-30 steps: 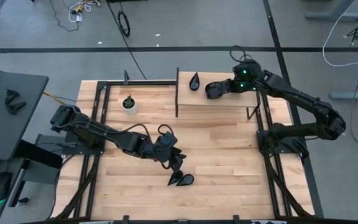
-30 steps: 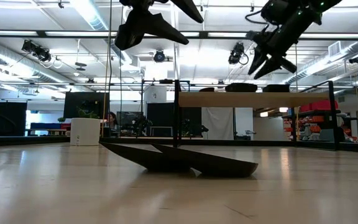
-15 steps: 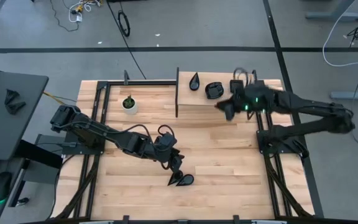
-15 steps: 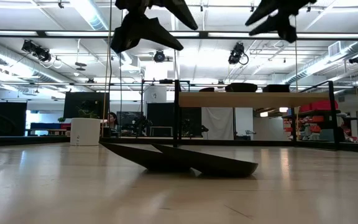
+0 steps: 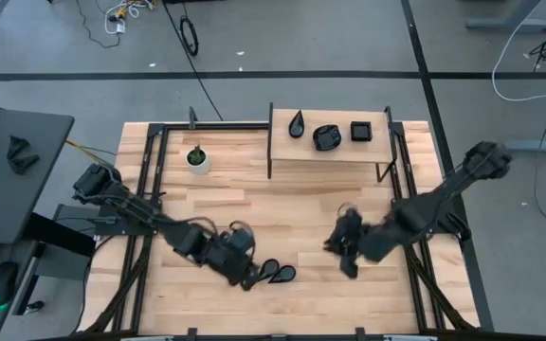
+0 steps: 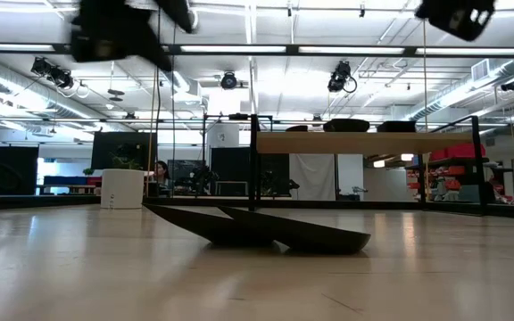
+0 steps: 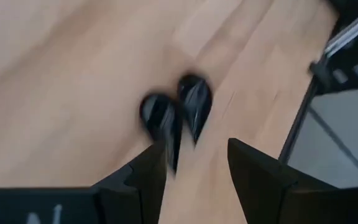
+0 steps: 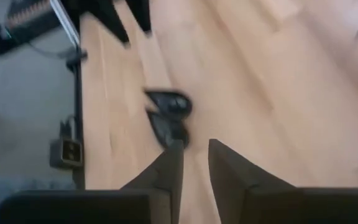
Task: Pick & Place Mini shaped plates
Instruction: Stack the drop-shaped plate on top of the drop-shaped plate on the shelf
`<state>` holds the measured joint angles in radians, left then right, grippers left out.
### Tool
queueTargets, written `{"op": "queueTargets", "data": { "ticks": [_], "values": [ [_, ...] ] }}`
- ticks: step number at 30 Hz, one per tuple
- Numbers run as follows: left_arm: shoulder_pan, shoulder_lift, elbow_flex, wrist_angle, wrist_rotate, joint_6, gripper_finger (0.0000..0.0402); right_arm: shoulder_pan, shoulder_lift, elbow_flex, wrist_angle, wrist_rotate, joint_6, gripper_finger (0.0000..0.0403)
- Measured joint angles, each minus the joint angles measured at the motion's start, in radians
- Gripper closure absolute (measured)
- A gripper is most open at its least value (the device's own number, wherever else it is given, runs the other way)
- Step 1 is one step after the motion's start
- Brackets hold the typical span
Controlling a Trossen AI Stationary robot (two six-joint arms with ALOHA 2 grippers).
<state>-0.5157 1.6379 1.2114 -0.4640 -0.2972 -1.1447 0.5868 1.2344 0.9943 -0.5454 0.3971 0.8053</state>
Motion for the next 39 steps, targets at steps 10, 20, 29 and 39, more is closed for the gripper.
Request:
{"op": "queueTargets", "data": {
  "ticks": [10, 20, 29, 39],
  "values": [
    [-0.222, 0.000, -0.095, -0.067, -0.074, -0.550, 0.0228, -0.114, 0.363, 0.000, 0.393, -0.297, -0.058, 0.0298],
    [-0.341, 0.000, -0.164, -0.048, -0.092, -0.839, 0.0228, -0.328, 0.618, 0.000, 0.829, -0.534, -0.288, 0.0244],
    [-0.346, 0.000, -0.165, -0.014, -0.110, -0.834, 0.0228, -0.358, 0.760, 0.056, 0.869, -0.550, -0.583, 0.0243],
    [-0.345, 0.000, -0.165, -0.019, -0.111, -0.833, 0.0228, -0.357, 0.801, 0.063, 0.794, -0.581, -0.776, 0.0285]
  ]
}}
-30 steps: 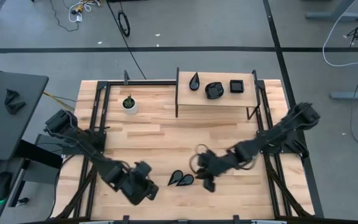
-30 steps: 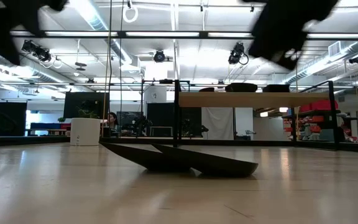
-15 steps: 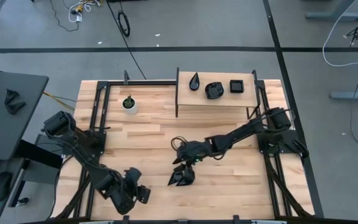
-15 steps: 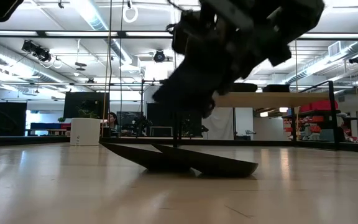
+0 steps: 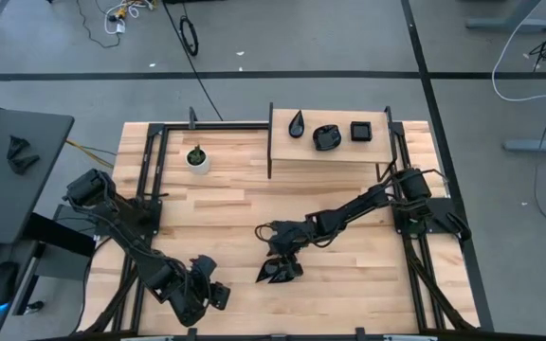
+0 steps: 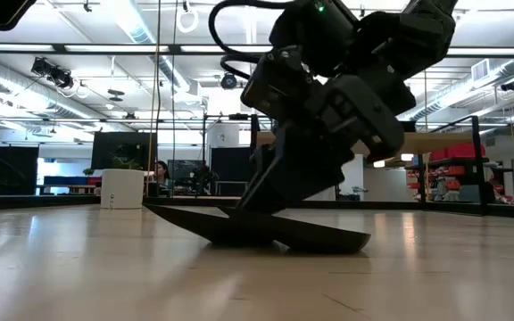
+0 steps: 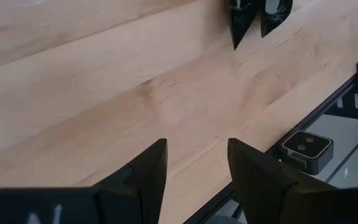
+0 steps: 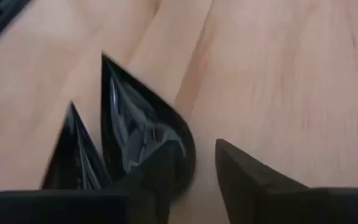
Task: Pick & Place Mini shaped plates
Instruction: Stack the drop-shaped plate on top of the drop-shaped plate on the shelf
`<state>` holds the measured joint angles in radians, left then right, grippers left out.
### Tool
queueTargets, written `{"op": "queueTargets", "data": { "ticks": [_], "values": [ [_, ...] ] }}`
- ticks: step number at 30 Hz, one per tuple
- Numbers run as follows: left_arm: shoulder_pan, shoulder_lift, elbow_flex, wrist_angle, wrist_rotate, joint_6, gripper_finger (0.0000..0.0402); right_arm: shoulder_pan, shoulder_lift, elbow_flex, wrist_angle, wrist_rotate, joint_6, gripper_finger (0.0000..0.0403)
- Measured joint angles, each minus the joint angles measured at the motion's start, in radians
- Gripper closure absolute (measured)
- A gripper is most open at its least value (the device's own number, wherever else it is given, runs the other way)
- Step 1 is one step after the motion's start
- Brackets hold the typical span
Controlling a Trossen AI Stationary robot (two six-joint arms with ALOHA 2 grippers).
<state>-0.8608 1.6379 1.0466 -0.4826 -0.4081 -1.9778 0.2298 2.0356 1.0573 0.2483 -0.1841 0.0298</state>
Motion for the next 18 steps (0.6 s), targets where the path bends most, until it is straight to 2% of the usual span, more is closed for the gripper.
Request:
{"op": "queueTargets", "data": {
  "ticks": [13, 15, 18],
  "values": [
    [0.016, 0.000, 0.000, -0.001, -0.025, 0.003, 0.0228, 0.011, 0.008, 0.001, -0.030, 0.043, -0.070, 0.0395],
    [0.020, 0.000, 0.000, -0.002, -0.025, 0.003, 0.0228, 0.019, 0.006, 0.002, -0.038, 0.100, -0.030, 0.0397],
    [0.028, 0.000, 0.000, -0.002, -0.025, 0.011, 0.0228, 0.023, -0.004, 0.002, -0.056, 0.171, 0.146, 0.0398]
  ]
}}
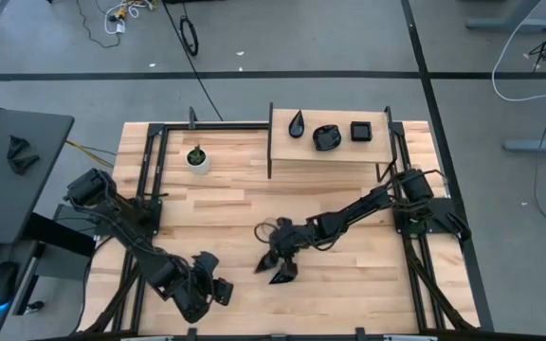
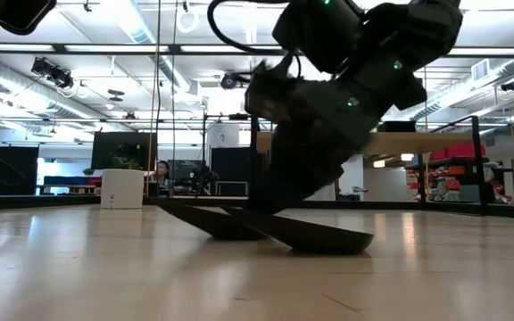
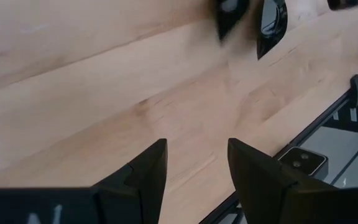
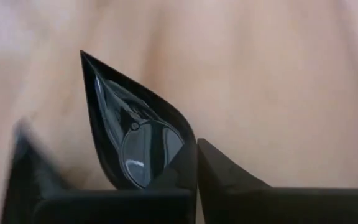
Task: Pick & Place Mini shaped plates
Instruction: Stack the drop-shaped plate on top of the drop-shaped plate on the shelf
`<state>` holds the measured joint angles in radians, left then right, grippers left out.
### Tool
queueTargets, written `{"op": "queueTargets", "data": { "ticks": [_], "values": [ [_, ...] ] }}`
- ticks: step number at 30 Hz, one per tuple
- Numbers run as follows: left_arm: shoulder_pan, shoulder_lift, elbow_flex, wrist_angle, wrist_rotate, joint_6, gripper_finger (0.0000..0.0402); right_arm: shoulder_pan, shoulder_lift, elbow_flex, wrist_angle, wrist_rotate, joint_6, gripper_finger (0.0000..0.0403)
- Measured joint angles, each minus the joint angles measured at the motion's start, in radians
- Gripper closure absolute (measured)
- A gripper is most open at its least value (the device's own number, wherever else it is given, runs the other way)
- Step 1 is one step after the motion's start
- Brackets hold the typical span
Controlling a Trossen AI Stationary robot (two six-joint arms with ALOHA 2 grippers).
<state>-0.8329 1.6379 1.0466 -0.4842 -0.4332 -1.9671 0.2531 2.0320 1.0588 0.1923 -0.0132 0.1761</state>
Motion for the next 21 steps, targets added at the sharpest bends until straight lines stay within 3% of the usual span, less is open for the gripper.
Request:
{"op": "queueTargets", "data": {
  "ticks": [6, 15, 21],
  "values": [
    [0.022, 0.000, 0.000, 0.000, -0.054, 0.025, 0.0228, 0.012, -0.058, -0.003, -0.093, 0.177, 0.395, 0.0401],
    [0.103, 0.000, 0.000, 0.142, -0.445, 0.209, 0.0228, 0.114, -0.201, -0.003, -0.122, 0.526, 0.866, 0.0402],
    [0.187, 0.000, 0.000, 0.280, -0.575, 0.384, 0.0228, 0.186, -0.265, -0.003, -0.154, 0.782, 1.010, 0.0402]
  ]
}}
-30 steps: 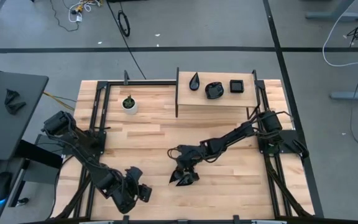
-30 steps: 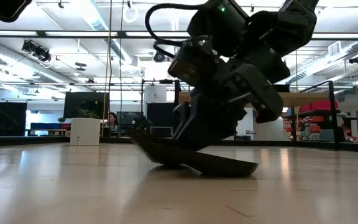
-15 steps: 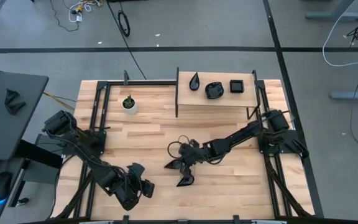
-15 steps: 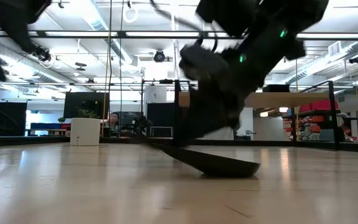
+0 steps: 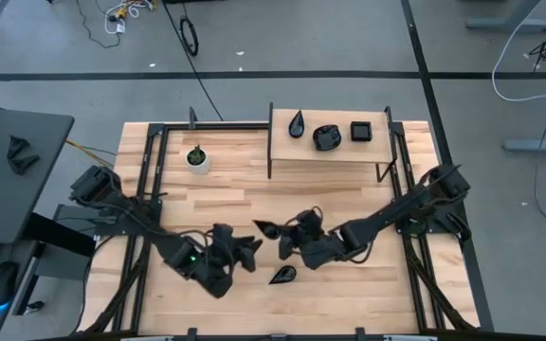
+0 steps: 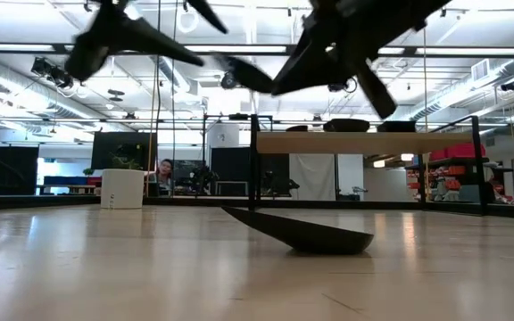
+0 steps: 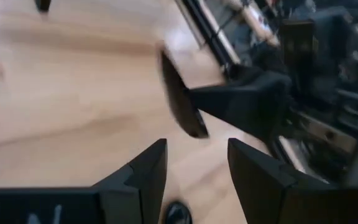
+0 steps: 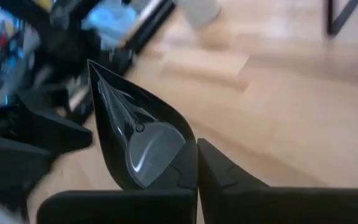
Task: Pick & Place Mini shaped plates
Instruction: Stack the drop-shaped plate on top of the drop-shaped plate on the shelf
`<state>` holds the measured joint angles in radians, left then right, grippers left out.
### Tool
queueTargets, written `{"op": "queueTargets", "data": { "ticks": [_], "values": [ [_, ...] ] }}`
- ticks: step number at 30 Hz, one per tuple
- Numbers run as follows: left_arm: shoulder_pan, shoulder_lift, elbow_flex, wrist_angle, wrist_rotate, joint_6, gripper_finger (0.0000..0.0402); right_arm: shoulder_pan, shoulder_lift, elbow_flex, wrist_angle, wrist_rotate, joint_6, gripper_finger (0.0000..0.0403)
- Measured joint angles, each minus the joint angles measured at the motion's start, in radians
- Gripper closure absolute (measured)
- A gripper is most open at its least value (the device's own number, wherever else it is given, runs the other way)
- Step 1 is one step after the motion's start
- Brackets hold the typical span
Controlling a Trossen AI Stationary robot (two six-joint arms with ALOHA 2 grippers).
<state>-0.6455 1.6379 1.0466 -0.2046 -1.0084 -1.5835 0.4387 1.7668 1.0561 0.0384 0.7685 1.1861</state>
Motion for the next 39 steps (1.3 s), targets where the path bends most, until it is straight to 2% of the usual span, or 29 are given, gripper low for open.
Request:
{"op": "queueTargets", "data": {
  "ticks": [5, 11, 14, 19, 23, 26, 29, 32, 34, 36, 39],
  "values": [
    [0.056, 0.000, 0.000, 0.091, -0.029, 0.112, 0.0228, 0.020, -0.035, 0.000, -0.040, 0.124, 0.000, 0.0403],
    [0.101, 0.000, 0.000, 0.177, -0.010, 0.217, 0.0228, 0.021, -0.035, 0.000, -0.072, 0.147, -0.001, 0.0403],
    [0.114, 0.000, 0.000, 0.177, 0.033, 0.222, 0.0228, 0.021, -0.039, 0.000, -0.196, 0.181, 0.086, 0.0403],
    [0.115, -0.004, 0.000, 0.175, 0.108, 0.242, 0.0228, 0.024, -0.085, 0.000, -0.539, 0.187, 0.328, 0.0403],
    [0.111, -0.015, 0.000, 0.171, 0.162, 0.282, 0.0228, 0.021, -0.173, 0.000, -0.689, 0.214, 0.379, 0.0403],
    [0.113, -0.036, 0.000, 0.168, 0.176, 0.336, 0.0228, -0.002, -0.245, 0.000, -0.668, 0.244, 0.301, 0.0403],
    [0.124, -0.081, 0.000, 0.151, 0.179, 0.427, 0.0228, -0.041, -0.298, 0.000, -0.545, 0.259, 0.083, 0.0403],
    [0.147, -0.147, 0.000, 0.099, 0.180, 0.527, 0.0228, -0.106, -0.331, 0.000, -0.384, 0.195, -0.187, 0.0403],
    [0.169, -0.195, 0.000, 0.056, 0.178, 0.575, 0.0228, -0.166, -0.341, 0.000, -0.287, 0.124, -0.304, 0.0403],
    [0.191, -0.249, 0.000, -0.016, 0.173, 0.604, 0.0228, -0.230, -0.343, 0.000, -0.220, 0.108, -0.321, 0.0403],
    [0.226, -0.329, 0.000, -0.124, 0.171, 0.634, 0.0228, -0.327, -0.343, 0.000, -0.206, 0.118, -0.226, 0.0403]
  ]
}}
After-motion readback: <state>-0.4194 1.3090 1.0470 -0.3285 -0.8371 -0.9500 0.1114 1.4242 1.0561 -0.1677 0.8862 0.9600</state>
